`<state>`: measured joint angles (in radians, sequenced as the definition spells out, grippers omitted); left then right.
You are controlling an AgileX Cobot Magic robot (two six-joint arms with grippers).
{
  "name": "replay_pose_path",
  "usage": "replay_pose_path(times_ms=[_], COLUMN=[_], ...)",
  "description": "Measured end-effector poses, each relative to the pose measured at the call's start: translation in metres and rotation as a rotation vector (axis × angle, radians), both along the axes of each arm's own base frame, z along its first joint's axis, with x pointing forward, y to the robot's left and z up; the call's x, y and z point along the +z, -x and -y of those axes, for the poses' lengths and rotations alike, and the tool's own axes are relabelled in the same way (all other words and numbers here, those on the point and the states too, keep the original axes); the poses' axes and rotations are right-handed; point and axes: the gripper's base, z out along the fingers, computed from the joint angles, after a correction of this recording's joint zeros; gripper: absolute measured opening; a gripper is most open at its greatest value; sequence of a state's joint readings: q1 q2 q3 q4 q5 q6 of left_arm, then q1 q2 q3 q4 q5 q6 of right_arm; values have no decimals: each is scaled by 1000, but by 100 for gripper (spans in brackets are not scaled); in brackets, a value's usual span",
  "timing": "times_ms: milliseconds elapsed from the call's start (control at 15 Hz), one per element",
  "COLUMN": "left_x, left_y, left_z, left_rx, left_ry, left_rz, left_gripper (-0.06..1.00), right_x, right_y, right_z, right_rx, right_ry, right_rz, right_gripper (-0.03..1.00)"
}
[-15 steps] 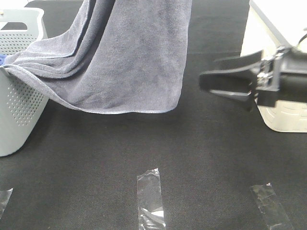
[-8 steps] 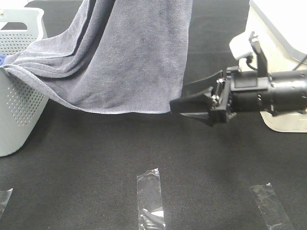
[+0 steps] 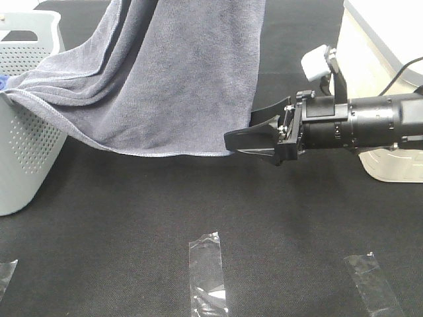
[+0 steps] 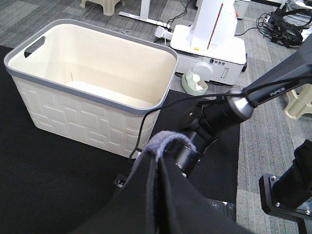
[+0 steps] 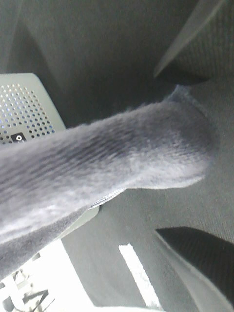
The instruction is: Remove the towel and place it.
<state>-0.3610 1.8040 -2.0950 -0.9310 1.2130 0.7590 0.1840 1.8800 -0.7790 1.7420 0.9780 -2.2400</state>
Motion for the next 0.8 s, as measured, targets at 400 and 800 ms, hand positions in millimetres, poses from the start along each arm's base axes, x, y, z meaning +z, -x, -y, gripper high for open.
replay_pose_path(times_ms=[400, 800], left_x=[0, 2], left_y=[-1, -5], left_z=[0, -1], left_rx=[-1, 45], left_ry=[0, 9], left_rz=[20, 50], left_gripper=[0, 0], right_x=[6, 4], right_y=[3, 5], right_z=[-3, -3], right_rx=[44, 59], right_ry=[-68, -59], right_rz=[8, -39], right_gripper=[49, 0])
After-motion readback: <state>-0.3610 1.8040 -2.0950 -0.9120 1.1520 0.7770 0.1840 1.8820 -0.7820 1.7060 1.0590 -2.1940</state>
